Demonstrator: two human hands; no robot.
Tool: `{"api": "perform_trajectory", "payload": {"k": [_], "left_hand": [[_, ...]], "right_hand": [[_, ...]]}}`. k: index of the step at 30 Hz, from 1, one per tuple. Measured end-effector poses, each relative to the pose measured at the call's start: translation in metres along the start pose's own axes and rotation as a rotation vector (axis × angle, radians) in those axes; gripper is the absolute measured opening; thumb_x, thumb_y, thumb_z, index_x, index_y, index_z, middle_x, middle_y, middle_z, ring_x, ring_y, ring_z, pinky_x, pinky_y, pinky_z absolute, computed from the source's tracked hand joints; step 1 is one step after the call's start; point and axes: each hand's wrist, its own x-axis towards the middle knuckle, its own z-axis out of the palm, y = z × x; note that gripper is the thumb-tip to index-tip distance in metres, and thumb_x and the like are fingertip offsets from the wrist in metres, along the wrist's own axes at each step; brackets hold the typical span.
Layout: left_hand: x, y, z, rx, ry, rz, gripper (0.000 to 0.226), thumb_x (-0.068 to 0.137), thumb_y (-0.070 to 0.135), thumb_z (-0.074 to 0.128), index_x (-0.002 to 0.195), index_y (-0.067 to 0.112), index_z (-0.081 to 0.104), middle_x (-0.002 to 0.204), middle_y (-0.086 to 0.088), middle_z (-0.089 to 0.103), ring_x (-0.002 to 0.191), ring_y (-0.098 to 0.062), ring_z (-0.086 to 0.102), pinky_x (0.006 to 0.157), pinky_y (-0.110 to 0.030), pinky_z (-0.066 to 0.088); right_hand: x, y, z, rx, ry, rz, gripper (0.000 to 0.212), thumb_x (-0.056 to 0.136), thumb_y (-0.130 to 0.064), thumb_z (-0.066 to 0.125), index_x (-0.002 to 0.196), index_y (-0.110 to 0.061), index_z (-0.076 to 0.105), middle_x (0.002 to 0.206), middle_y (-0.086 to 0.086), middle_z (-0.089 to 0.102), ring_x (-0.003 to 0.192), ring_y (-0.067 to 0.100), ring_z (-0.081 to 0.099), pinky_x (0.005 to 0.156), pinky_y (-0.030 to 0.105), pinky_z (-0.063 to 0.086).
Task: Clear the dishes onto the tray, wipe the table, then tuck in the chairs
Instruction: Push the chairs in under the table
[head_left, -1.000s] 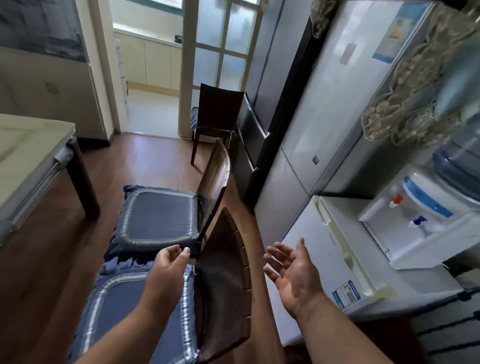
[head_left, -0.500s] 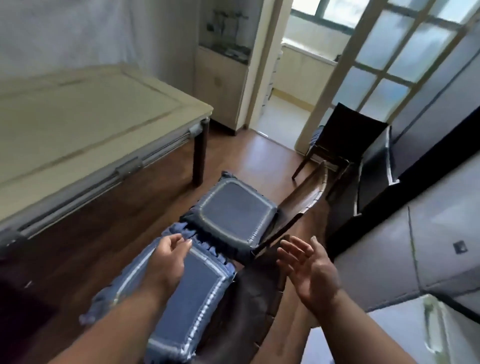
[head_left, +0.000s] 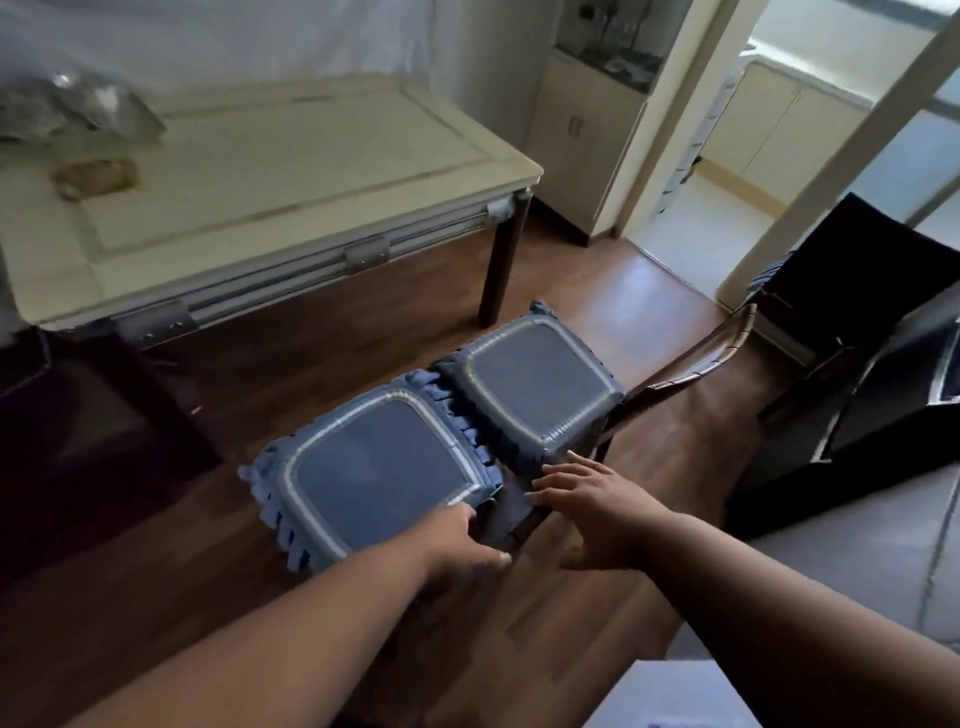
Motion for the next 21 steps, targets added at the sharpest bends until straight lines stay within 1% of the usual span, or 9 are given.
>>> {"api": "perform_trajectory", "payload": {"k": [2,4,5,6,8,10,12,16,21], "left_hand": [[-0.003,-0.002,0.009,0.118,-0.049,-0.024,0.081,0.08,0.061,0.081,0.145,0.019,0.059,0.145,-0.003,0.065,0.13,-0.024,0.063,0.106,-0.035,0.053],[-0.006,-0.005,0.021,0.286,-0.055,-0.014,0.066,0.08,0.053,0.081,0.134,0.019,0.063,0.136,-0.006,0.069,0.122,-0.027,0.067,0.101,-0.037,0.056],[-0.008,-0.005,0.025,0.369,-0.035,-0.006,0.056,0.082,0.047,0.079,0.129,0.019,0.064,0.133,-0.008,0.07,0.12,-0.03,0.067,0.098,-0.037,0.057],[-0.009,-0.005,0.028,0.429,-0.001,0.002,0.045,0.086,0.039,0.075,0.125,0.018,0.065,0.131,-0.01,0.07,0.119,-0.032,0.068,0.095,-0.037,0.058],[-0.009,-0.005,0.029,0.494,0.064,0.018,0.033,0.094,0.028,0.067,0.124,0.014,0.067,0.131,-0.013,0.07,0.12,-0.035,0.068,0.095,-0.039,0.057],[-0.013,-0.005,0.026,0.546,0.104,0.026,0.029,0.1,0.024,0.063,0.126,0.012,0.067,0.133,-0.015,0.068,0.123,-0.037,0.067,0.096,-0.041,0.055],[-0.017,-0.007,0.018,0.554,0.151,0.022,0.026,0.102,0.023,0.061,0.126,0.014,0.066,0.133,-0.014,0.067,0.123,-0.038,0.066,0.095,-0.042,0.054],[-0.023,-0.015,-0.005,0.54,0.23,0.028,0.026,0.103,0.028,0.062,0.126,0.017,0.067,0.13,-0.011,0.067,0.12,-0.036,0.066,0.092,-0.042,0.053],[-0.022,-0.029,-0.041,0.573,0.267,0.015,0.025,0.104,0.03,0.064,0.124,0.015,0.068,0.126,-0.013,0.068,0.116,-0.037,0.067,0.093,-0.043,0.056]], "right_hand": [[0.006,0.003,0.001,-0.115,-0.026,-0.028,0.093,0.075,-0.061,0.078,0.161,-0.037,0.051,0.166,-0.006,0.054,0.16,0.018,0.039,0.137,0.042,0.007],[0.013,0.001,0.004,-0.179,-0.035,-0.016,0.084,0.078,-0.054,0.082,0.156,-0.038,0.056,0.16,-0.007,0.059,0.157,0.021,0.044,0.137,0.051,0.019],[0.017,-0.001,0.006,-0.203,-0.013,-0.007,0.072,0.079,-0.052,0.083,0.147,-0.039,0.063,0.151,-0.009,0.066,0.151,0.021,0.052,0.133,0.052,0.029],[0.02,-0.001,0.011,-0.219,0.05,-0.01,0.055,0.08,-0.049,0.082,0.133,-0.039,0.07,0.136,-0.011,0.073,0.141,0.021,0.062,0.128,0.051,0.037],[0.027,-0.002,0.015,-0.251,0.152,-0.009,0.022,0.083,-0.044,0.082,0.103,-0.037,0.074,0.105,-0.013,0.077,0.115,0.02,0.075,0.115,0.045,0.05],[0.033,-0.003,0.015,-0.277,0.187,-0.02,0.017,0.082,-0.044,0.085,0.09,-0.036,0.072,0.091,-0.016,0.075,0.1,0.017,0.077,0.104,0.042,0.056],[0.041,-0.003,0.01,-0.293,0.198,-0.035,0.018,0.081,-0.044,0.086,0.089,-0.037,0.071,0.09,-0.017,0.074,0.095,0.016,0.077,0.1,0.04,0.058],[0.062,-0.004,-0.003,-0.281,0.195,-0.055,0.011,0.091,-0.041,0.076,0.099,-0.037,0.069,0.097,-0.015,0.074,0.101,0.02,0.074,0.102,0.04,0.053],[0.101,-0.023,-0.023,-0.287,0.129,-0.047,0.015,0.103,-0.041,0.064,0.116,-0.036,0.069,0.114,-0.01,0.075,0.116,0.025,0.069,0.108,0.041,0.044]]}}
